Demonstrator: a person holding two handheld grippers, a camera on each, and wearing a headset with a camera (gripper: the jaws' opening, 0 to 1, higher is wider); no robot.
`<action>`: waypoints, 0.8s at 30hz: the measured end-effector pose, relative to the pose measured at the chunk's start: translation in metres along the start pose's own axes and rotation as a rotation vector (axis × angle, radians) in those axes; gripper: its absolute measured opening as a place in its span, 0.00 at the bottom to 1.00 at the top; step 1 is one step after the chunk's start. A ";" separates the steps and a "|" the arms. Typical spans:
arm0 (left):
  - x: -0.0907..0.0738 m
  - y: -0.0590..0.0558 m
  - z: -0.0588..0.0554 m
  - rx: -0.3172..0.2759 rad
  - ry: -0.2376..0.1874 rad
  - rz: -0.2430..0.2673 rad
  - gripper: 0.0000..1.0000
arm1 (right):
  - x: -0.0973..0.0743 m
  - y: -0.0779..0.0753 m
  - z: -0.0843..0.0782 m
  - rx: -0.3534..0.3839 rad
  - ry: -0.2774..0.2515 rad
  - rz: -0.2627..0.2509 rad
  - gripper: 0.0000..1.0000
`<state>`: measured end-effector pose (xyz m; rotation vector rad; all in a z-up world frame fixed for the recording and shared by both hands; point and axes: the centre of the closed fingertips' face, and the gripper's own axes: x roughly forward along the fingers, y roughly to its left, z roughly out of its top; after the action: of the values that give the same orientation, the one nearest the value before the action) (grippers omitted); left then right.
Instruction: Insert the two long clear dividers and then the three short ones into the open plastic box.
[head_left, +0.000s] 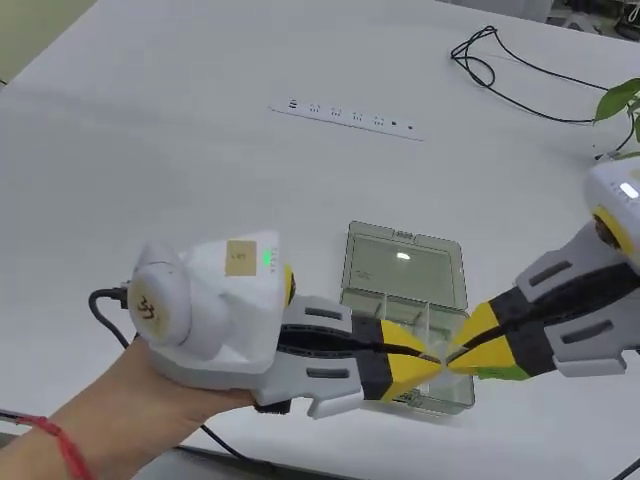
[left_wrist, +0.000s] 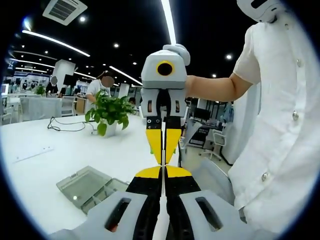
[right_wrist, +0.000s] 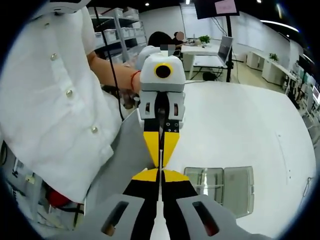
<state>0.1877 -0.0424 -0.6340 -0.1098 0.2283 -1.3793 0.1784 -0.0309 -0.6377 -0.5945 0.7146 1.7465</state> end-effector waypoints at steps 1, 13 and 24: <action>0.000 0.000 0.000 0.000 0.000 0.000 0.00 | 0.000 0.000 0.000 -0.002 0.001 0.000 0.02; 0.000 0.001 -0.008 -0.010 0.023 0.011 0.00 | -0.003 0.000 -0.004 0.002 0.005 -0.013 0.02; -0.014 0.016 -0.019 -0.050 0.047 0.085 0.11 | -0.018 -0.015 -0.022 0.049 0.024 -0.090 0.02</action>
<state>0.1962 -0.0242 -0.6540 -0.1076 0.3034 -1.2927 0.1989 -0.0560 -0.6428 -0.6063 0.7343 1.6366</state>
